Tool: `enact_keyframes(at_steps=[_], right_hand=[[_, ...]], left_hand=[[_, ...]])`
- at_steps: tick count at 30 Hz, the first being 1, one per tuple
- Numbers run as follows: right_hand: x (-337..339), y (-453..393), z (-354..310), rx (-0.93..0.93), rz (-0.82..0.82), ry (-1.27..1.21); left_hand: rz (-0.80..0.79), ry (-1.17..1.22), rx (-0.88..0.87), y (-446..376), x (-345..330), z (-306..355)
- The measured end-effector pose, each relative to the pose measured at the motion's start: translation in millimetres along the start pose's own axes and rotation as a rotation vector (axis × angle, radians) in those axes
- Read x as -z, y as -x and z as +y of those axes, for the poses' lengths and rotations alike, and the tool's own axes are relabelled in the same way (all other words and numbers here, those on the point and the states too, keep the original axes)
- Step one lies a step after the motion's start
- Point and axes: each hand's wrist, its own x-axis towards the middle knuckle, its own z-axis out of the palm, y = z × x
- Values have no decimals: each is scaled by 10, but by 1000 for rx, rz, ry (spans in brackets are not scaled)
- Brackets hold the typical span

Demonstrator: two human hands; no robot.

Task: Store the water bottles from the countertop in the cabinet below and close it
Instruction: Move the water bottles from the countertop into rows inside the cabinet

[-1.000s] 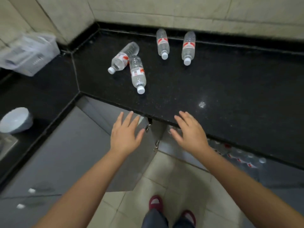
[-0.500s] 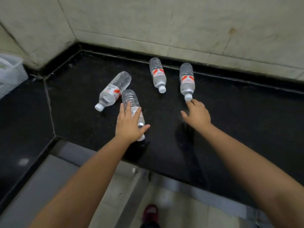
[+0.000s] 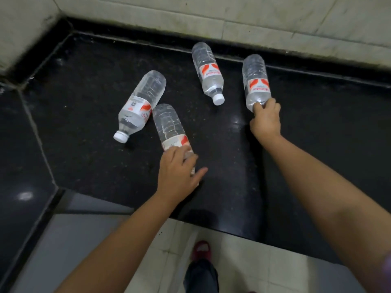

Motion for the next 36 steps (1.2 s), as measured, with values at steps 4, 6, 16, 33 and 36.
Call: enact_keyframes(at_steps=[4,6,16,33,36], right_hand=[[-80,382,164,46,33,8],[-137,614,287,97,124,-26],[84,1968,1225,385,265,-199],[1493,3886,2772,456,-54,-419],[1214,4025,2996,346,-293,-280]], left_hand=[[-126,-92,-108,478,-16,154],[-154,-92,-18,477,-4,214],[-58,-181,101,702,473,750],[-500,-147,224,1868,1309,3146],[-776,-75,85,2069,795,3399]])
